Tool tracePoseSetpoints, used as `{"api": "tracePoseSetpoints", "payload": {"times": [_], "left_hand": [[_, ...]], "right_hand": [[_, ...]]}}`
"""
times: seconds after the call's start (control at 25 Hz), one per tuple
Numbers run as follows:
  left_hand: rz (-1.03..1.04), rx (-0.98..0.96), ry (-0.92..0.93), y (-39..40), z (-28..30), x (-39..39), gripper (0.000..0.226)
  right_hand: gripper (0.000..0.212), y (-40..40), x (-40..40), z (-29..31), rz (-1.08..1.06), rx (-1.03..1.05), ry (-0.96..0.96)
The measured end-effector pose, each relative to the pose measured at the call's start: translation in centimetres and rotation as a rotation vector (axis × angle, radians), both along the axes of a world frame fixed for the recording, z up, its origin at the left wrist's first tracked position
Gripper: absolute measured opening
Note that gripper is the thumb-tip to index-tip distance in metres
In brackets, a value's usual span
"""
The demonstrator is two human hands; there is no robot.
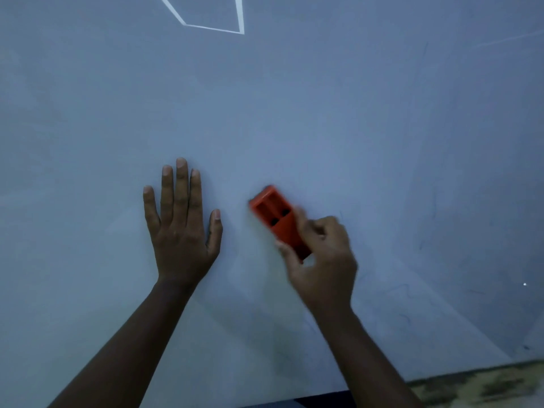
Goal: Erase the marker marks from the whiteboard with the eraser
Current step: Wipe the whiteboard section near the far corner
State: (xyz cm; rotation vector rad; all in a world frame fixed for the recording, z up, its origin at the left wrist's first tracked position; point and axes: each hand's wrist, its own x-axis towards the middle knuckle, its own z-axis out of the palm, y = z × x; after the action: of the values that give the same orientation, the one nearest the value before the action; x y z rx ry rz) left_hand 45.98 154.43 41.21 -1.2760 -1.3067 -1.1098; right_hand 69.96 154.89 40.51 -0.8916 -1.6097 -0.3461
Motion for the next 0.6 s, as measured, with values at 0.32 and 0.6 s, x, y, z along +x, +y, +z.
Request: {"api": "tracePoseSetpoints", "payload": {"times": [0.32, 0.6], "left_hand": [[0.018, 0.003, 0.001, 0.1, -2.2, 0.1, 0.067], [0.003, -0.015, -0.036, 0.2, -4.5, 0.8, 0.068]], "right_hand": [[0.072, 2.3, 6.4, -2.3, 0.014, -0.19, 0.63], [0.068, -0.2, 0.8, -6.2, 0.012, -0.15, 0.243]]}}
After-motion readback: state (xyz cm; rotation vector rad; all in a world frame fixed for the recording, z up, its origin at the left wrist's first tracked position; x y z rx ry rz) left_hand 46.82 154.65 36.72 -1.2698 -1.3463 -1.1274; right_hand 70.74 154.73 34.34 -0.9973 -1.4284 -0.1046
